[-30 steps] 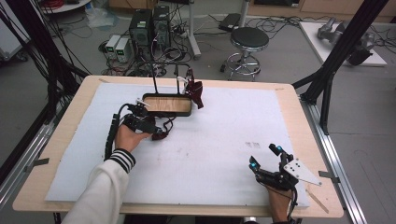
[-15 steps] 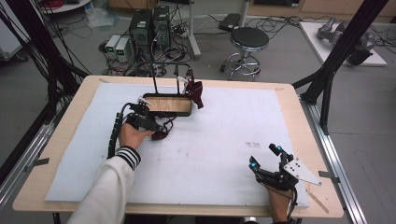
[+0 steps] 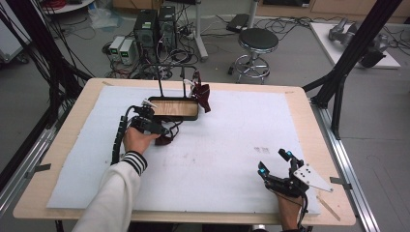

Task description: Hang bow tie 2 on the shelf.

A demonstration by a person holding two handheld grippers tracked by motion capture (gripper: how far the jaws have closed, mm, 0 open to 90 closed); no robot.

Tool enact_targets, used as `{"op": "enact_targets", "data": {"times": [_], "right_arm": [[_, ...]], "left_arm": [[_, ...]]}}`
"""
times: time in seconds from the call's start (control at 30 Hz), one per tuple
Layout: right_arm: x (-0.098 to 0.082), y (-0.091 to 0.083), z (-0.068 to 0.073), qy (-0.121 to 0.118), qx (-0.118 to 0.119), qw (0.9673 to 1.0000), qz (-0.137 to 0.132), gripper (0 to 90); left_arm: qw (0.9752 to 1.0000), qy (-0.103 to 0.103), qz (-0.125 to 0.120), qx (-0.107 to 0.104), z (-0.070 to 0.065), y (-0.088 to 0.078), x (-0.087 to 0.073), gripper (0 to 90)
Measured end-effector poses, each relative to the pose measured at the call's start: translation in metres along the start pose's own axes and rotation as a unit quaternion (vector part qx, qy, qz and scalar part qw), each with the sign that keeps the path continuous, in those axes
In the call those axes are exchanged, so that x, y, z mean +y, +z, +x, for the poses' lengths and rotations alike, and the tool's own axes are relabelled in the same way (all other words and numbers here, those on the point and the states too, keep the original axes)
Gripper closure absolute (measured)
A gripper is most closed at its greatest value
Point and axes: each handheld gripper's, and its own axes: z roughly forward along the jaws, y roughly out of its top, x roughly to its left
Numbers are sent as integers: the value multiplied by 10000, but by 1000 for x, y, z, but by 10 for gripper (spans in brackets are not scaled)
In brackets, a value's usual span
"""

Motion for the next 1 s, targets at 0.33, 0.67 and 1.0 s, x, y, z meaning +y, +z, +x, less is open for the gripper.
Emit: {"op": "enact_targets", "data": {"times": [0.33, 0.67, 1.0], "right_arm": [[0, 0, 1, 2, -13, 10000, -3, 106], [0, 0, 0, 18, -2, 10000, 0, 106], [0, 0, 0, 11, -9, 10000, 11, 106]], "left_arm": [[9999, -83, 130, -51, -1, 6, -8, 326], [9998, -102, 139, -72, 0, 9, -6, 411], [9999, 8, 109, 36, -4, 10, -6, 554]]}}
